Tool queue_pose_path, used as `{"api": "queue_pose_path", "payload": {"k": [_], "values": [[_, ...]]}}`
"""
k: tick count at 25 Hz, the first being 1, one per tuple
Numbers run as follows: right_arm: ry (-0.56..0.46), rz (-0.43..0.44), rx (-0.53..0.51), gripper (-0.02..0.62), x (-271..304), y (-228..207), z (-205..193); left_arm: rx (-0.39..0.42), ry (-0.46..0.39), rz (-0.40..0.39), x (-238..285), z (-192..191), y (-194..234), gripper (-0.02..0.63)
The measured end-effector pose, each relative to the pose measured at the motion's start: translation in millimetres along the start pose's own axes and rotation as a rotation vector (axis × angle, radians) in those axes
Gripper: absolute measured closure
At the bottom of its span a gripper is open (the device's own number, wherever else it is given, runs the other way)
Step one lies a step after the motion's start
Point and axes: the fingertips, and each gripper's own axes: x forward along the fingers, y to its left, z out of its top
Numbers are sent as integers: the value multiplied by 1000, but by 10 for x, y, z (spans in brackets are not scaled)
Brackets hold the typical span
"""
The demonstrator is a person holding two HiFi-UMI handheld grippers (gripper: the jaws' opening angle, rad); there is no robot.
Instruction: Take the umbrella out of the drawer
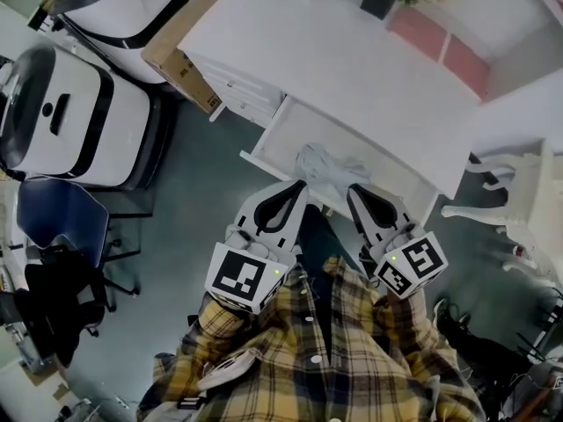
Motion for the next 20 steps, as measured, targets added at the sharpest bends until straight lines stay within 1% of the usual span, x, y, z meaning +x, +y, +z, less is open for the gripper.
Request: {"api": "queue_pose_path", "payload": {"k": [5, 10, 16, 20], "values": [[-15, -37, 8, 578, 123, -363, 249, 25, 2, -36, 410, 263, 110, 584], [-42, -78, 12, 578, 192, -669, 442, 52, 12, -92, 776, 428, 144, 584], [-39, -118, 14, 578, 234, -929, 501, 58, 4, -148, 1060, 535, 116, 584], [-43, -166, 32, 578, 193, -980, 497, 72, 13, -218, 1147, 580, 39, 584]]}}
